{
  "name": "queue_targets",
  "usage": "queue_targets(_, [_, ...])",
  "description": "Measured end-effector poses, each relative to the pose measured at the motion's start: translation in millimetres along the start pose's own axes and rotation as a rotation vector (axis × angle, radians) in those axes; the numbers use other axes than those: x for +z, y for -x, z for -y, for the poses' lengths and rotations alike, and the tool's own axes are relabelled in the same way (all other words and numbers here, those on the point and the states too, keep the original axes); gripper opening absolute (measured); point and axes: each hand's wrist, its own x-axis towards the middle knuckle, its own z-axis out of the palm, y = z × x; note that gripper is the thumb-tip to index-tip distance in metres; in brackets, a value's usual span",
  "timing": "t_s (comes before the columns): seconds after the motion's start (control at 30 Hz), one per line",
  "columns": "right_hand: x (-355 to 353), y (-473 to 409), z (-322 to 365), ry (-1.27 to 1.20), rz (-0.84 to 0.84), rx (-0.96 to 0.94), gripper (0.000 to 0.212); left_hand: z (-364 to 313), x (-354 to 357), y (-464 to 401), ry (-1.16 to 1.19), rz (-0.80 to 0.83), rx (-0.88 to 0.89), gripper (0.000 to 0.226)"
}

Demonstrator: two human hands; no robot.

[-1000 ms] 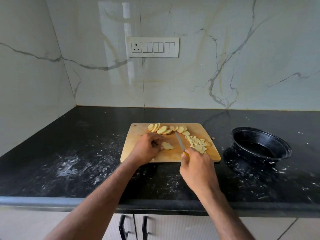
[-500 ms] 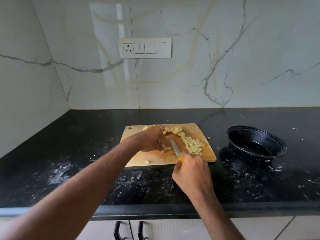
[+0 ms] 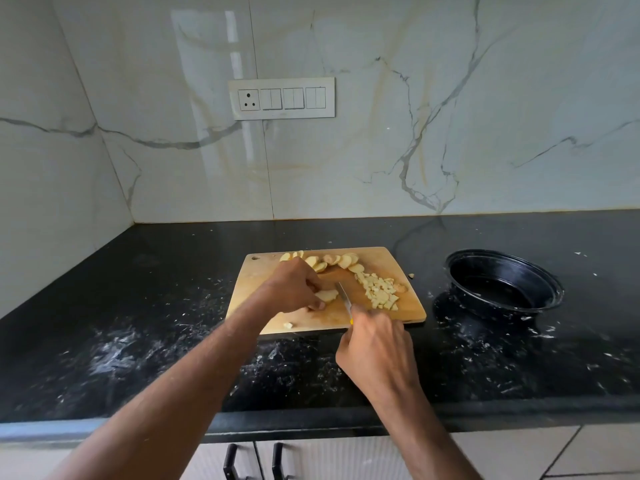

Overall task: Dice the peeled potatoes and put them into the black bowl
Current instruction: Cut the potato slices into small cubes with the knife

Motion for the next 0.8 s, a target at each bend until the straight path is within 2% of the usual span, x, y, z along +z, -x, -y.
queue_targets(0.17, [1,-2,3,0.025,0.023,-0.066,0.026,2,-1,0,0.059,0.001,0.032,0.041])
queue_targets(0.4, [-2,-3,2,0.045,0.016,0.029,0.030,-3,14,8,0.156,-0.149,-0.039,0.020])
queue_targets(0.57, [0,-2,1,0.065,-0.012,0.067,0.032,-4,21,11,0.143,-0.213,-0.043,0.039])
queue_targets(0.67, [3,-2,1,0.079,-0.013,0.029,0.034,4,19,11,0.084,-0.197,0.023,0.038])
queue_targets(0.73, [3,-4,0,0.070,-0.010,0.003,0.033,12,18,12,0.082,-0.175,0.101,0.028])
queue_targets(0.8, [4,-5,-1,0.062,-0.008,-0.024,0.032,17,20,15,0.100,-0.193,0.146,0.034])
